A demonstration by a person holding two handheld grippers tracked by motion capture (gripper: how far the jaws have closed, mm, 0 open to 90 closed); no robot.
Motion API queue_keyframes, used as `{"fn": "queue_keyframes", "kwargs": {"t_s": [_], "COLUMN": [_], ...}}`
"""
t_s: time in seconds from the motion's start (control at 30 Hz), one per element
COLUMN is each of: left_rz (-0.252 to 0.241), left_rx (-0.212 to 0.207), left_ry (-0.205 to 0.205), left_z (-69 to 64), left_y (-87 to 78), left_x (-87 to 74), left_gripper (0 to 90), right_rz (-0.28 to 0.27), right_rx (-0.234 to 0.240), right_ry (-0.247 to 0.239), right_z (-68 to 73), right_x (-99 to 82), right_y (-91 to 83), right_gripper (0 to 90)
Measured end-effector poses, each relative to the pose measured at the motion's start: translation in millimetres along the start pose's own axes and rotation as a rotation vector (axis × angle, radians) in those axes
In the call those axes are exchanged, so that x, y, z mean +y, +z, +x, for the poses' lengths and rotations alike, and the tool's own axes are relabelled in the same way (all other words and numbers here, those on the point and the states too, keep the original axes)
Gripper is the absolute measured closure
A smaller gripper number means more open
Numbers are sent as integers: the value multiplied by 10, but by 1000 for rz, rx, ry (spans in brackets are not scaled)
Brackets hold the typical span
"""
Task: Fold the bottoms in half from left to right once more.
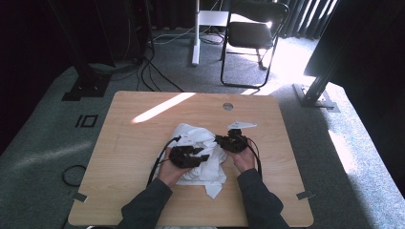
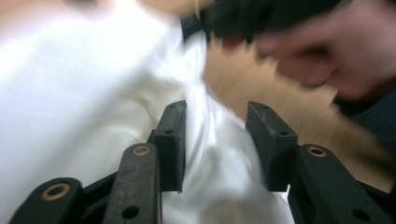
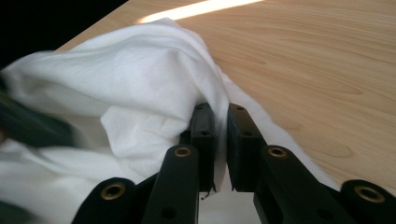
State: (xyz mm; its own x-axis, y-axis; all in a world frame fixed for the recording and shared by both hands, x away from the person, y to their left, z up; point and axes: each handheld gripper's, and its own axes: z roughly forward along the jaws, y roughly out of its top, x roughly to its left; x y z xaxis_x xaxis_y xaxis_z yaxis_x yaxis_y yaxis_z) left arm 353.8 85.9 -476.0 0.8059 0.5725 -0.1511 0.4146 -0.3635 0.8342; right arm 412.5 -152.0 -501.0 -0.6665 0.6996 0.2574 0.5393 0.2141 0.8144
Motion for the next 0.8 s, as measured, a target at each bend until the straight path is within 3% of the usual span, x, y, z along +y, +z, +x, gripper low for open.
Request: {"fn": "queue_keyframes", "kwargs": {"t_s": [0.03,0.07,0.1,0.13,0.17,0.27,0.3,0.37,0.4,0.5,0.53,0.57,0.6,0.67,0.7,0.8], "left_rz": [0,-80,-115,-115,-149,-149,-75,-7,29,26,18,17,17,21,18,11], "left_rx": [0,24,57,57,126,148,159,172,152,143,138,136,136,143,140,142], "left_ry": [0,-21,-31,-31,-83,-118,-168,-175,-186,-195,-205,-210,-210,-197,-199,-209], "left_z": [0,98,168,168,350,450,652,744,779,777,774,756,756,711,706,689], "left_y": [0,-222,-327,-327,-484,-523,-492,-401,-320,-276,-265,-239,-239,-199,-195,-182], "left_x": [0,75,105,105,136,132,77,-11,-85,-123,-130,-139,-139,-139,-137,-135], "left_gripper": [598,598,590,589,593,607,618,618,620,620,619,617,616,613,613,613], "right_rz": [0,0,12,19,22,27,38,19,-41,-73,-137,-151,-151,-141,-96,-38], "right_rx": [0,-8,-28,-39,-42,-48,-117,-131,-160,-162,-150,-130,-130,-72,-40,2], "right_ry": [0,6,8,9,18,23,41,47,29,8,-58,-82,-82,-124,-172,-202], "right_z": [0,-25,-72,-95,-115,-133,-163,-152,-65,1,238,326,326,499,662,820], "right_x": [0,-8,-32,-49,-68,-88,-117,-110,-74,-52,-5,0,0,-18,-63,-138], "right_y": [0,-3,-4,-8,-16,-24,-84,-137,-298,-383,-572,-610,-610,-604,-499,-274], "right_gripper": [820,810,794,794,793,786,684,648,611,603,602,607,607,616,619,594]}}
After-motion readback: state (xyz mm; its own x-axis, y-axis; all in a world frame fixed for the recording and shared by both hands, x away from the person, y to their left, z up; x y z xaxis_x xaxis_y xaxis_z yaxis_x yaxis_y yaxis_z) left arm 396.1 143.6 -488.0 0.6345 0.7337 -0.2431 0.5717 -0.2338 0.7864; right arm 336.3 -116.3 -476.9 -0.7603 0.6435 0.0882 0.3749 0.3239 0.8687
